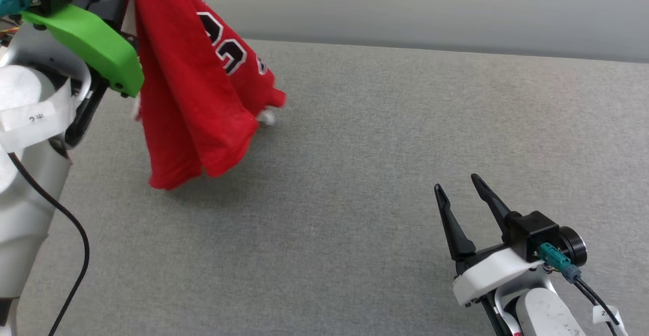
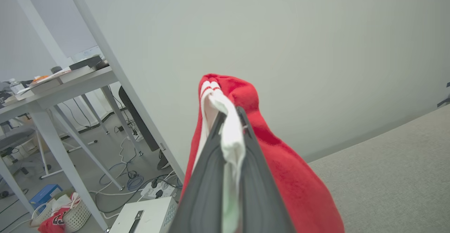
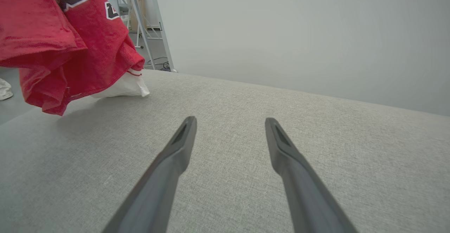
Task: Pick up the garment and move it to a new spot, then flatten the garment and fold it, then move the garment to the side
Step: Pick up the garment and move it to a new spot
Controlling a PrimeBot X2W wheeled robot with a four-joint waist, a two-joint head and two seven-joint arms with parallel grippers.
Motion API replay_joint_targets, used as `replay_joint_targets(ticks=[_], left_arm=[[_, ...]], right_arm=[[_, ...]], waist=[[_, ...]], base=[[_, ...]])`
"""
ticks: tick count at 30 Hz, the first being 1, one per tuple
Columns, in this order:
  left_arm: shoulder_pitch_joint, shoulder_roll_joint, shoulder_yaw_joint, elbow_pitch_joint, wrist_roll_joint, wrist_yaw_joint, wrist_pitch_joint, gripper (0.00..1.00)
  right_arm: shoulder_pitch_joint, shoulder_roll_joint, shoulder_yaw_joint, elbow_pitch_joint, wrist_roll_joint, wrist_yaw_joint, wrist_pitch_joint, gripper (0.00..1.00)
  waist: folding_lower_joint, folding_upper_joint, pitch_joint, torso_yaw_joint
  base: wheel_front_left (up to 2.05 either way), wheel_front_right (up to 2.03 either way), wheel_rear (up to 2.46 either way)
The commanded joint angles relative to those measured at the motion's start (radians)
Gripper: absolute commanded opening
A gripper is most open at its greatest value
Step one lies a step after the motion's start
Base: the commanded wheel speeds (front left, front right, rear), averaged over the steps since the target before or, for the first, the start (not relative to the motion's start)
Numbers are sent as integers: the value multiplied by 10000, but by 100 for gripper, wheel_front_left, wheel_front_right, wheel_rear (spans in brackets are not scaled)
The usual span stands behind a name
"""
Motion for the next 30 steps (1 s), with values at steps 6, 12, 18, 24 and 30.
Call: replay_joint_targets(ticks=[6,12,18,24,30], left_arm=[[-557,-841,-546,-439,222,65,-119,0],[-1333,-2067,-1221,-286,151,-16,-185,0],[-2193,-3471,-1674,269,155,-53,-987,0],[-1420,-3216,-2026,831,257,-74,-1505,0],[324,-2219,-3369,1506,833,-114,-1936,0]], right_arm=[[179,2,-239,-71,327,-9,-92,100],[111,3,-451,-89,495,-9,-92,100],[170,4,-719,-139,736,-9,-92,100],[302,4,-907,-232,728,-9,-92,100],[82,4,-918,-289,622,-9,-92,100]], waist=[[1,-1,-446,-1393],[1,-1,-315,-2521],[1,-1,-178,-3471],[1,-1,76,-3242],[1,-1,563,-2603]], base=[[0,0,0],[0,0,0],[0,0,0],[0,0,0],[0,0,0]])
